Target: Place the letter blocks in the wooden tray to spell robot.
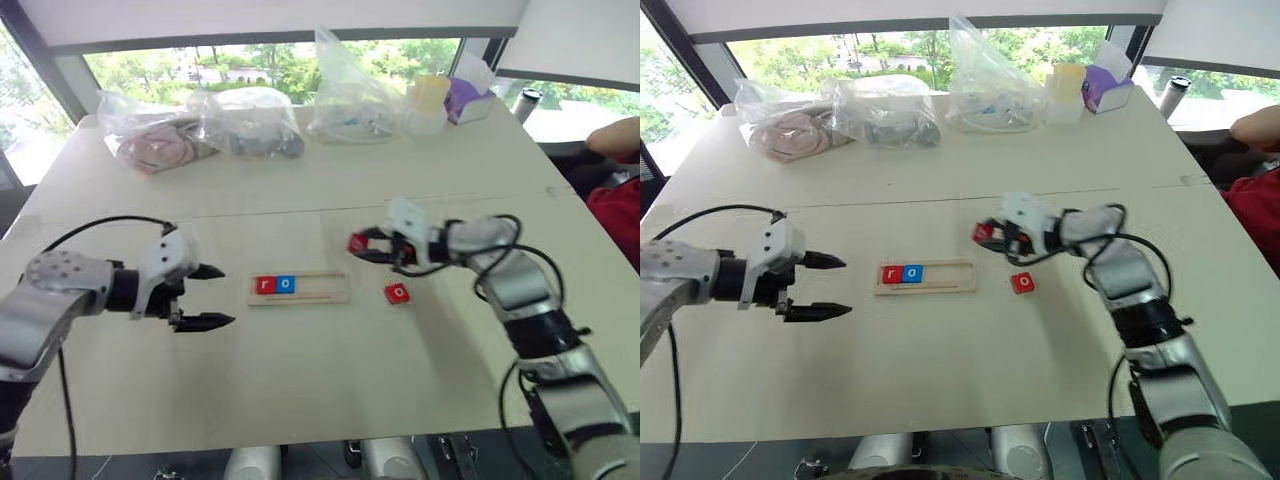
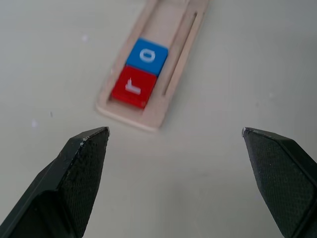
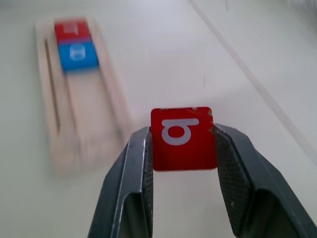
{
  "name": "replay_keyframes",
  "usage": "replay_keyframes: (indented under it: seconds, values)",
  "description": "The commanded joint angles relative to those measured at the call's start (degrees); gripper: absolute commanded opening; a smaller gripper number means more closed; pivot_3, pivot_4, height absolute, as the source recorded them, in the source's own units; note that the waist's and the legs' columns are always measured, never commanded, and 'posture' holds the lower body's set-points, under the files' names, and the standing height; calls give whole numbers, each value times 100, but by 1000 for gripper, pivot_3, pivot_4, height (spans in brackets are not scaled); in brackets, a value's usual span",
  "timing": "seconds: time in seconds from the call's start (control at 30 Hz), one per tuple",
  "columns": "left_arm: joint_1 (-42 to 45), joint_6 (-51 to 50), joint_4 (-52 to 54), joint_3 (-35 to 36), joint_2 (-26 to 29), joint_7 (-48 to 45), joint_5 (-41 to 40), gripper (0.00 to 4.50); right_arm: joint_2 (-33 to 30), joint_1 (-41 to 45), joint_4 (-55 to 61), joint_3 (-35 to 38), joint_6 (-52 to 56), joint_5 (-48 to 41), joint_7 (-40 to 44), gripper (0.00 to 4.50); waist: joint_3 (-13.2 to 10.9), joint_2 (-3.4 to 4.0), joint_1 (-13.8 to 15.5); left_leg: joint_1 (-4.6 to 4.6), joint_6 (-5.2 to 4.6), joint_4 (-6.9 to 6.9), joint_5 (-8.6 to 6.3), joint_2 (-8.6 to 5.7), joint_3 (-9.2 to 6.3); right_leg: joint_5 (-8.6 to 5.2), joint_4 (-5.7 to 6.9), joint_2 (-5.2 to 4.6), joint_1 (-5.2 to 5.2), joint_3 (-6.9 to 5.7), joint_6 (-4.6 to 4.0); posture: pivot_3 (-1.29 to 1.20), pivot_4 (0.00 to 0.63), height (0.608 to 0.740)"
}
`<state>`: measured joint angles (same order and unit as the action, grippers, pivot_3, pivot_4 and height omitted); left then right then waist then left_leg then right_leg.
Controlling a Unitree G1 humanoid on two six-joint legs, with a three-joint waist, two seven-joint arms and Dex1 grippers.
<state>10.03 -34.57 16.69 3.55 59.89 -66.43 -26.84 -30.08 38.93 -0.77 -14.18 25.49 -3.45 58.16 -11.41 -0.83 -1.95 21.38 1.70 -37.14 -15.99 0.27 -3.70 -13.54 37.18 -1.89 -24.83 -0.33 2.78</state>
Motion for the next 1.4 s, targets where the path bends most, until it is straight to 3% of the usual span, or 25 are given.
replay_keyframes:
  seconds: [0.03, 0.33, 0.77, 1.37, 1.4]
  values:
    - [-75, -65, 273, 340, -57, 210, -118, 4500, 304, 142, 350, -387, 482, -91, 40, 1144, 1, -3, 105, 4, 0, 0, 0, 1, 1, 0, -5, 1, -1, 0, 0, 0, 150, 740]
    - [-214, -272, 621, 441, -227, 560, -218, 4500, 354, 225, 68, -992, 126, -73, 670, 1144, 1, -4, 94, 2, 1, -9, 0, -16, 24, 4, -14, -15, 2, 13, 8, 0, 150, 740]
    - [-291, -302, 737, 405, -342, 809, -264, 4500, 658, 585, -904, -1093, -257, 160, 729, 1144, 1, -4, 87, -5, 0, -4, 0, 27, 24, 21, -8, 36, -5, 11, -12, 0, 150, 740]
    - [-124, -297, 658, 290, -443, 909, -257, 4500, 890, 590, -1212, -1128, -439, 376, 729, 1144, 1, -4, 91, -5, 1, -5, 0, 26, 24, 22, -8, 35, -5, 11, -13, 0, 150, 740]
    - [-115, -296, 657, 280, -450, 914, -255, 4500, 890, 586, -1210, -1123, -438, 380, 736, 2174, 1, -4, 89, -5, 0, -5, 0, 26, 24, 22, -8, 35, -4, 11, -13, 0, 150, 740]
